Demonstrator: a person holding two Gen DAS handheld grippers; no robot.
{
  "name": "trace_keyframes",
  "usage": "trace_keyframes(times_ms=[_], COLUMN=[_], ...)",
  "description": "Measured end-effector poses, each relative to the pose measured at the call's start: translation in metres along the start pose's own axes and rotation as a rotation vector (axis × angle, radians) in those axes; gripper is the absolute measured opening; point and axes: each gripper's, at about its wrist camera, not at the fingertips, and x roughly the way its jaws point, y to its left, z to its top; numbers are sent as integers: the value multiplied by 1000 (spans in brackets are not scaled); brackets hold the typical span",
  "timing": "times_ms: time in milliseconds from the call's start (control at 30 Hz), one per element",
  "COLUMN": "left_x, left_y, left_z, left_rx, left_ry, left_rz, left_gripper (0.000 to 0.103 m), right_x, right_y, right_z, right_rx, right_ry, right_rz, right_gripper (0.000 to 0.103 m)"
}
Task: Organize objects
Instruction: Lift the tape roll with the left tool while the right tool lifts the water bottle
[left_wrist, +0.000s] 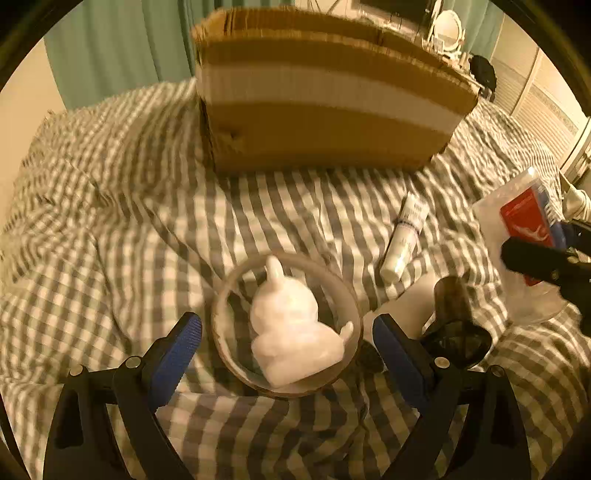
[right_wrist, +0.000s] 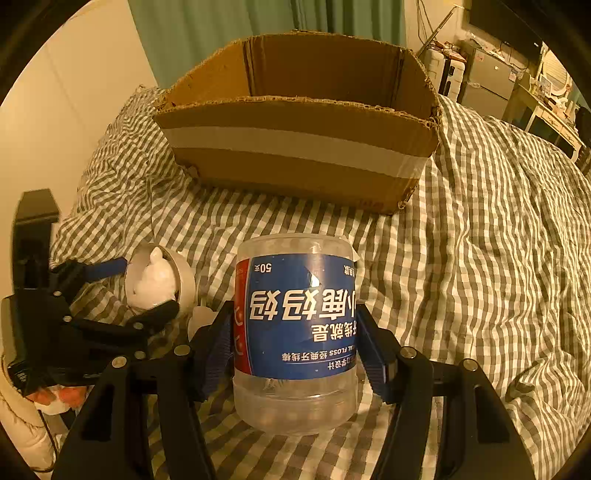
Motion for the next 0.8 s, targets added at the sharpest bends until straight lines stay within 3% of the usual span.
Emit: trace_keyframes(times_ms=[100, 300, 400, 500, 800], left_x=[13, 20, 19, 17, -32], left_y=[-2, 3, 7, 6, 6], left_z=[-3, -2, -3, -3, 3], left_rx=[13, -9, -25, -25, -36], left_ry=[44, 57, 67, 71, -9], left_rz=[-3, -11, -24, -17, -18], left_gripper=[96, 96, 88, 88, 88], right_x=[2, 3, 2, 0, -15], right_y=[0, 0, -1, -3, -5], right_z=[-1, -1, -1, -1, -1], right_rx=[2, 5, 10, 20, 36], right_ry=[6, 6, 3, -3, -50], right_rz=[-8, -13, -18, -23, -29], right_gripper=[62, 62, 62, 62, 62])
